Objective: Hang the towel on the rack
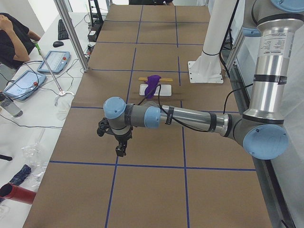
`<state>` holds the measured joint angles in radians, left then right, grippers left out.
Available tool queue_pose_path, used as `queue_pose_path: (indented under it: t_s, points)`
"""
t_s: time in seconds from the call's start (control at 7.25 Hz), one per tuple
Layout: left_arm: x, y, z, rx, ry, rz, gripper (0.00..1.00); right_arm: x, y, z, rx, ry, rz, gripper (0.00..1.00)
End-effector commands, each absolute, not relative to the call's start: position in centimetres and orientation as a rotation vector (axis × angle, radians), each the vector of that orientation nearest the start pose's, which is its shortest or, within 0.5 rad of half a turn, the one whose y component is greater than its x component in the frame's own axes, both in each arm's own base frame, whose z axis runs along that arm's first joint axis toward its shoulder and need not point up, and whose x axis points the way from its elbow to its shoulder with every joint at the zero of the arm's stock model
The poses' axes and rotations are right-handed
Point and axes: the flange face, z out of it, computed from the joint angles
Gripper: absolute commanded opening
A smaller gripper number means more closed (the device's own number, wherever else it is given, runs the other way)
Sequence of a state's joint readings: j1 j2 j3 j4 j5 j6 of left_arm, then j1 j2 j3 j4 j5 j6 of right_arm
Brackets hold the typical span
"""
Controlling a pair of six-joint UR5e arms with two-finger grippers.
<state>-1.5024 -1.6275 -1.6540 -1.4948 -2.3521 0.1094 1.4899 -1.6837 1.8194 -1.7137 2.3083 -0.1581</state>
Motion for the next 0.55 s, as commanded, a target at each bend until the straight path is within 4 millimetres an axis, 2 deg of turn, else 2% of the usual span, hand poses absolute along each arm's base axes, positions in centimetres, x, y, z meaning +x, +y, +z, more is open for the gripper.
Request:
queue_pose_path:
  t_s: [0.0, 0.14, 0.28, 0.41]
  points:
    - [-2.66, -51.76, 60.08, 0.068, 0.784, 0.192, 1.0, 3.04, -44.09, 60.93, 0.023, -0.742, -0.226, 1.0]
    - [-2.75, -51.68, 59.91, 0.069, 0.782, 0.189, 1.0, 3.1, -44.08, 61.0, 0.022, -0.742, -0.224, 1.0]
    - [-2.77, -51.39, 60.61, 0.056, 0.782, 0.186, 1.0, 3.06, -44.0, 61.38, 0.014, -0.741, -0.223, 1.0]
    - [-2.75, -51.72, 60.01, 0.067, 0.782, 0.193, 1.0, 3.13, -44.0, 61.45, 0.015, -0.739, -0.223, 1.0]
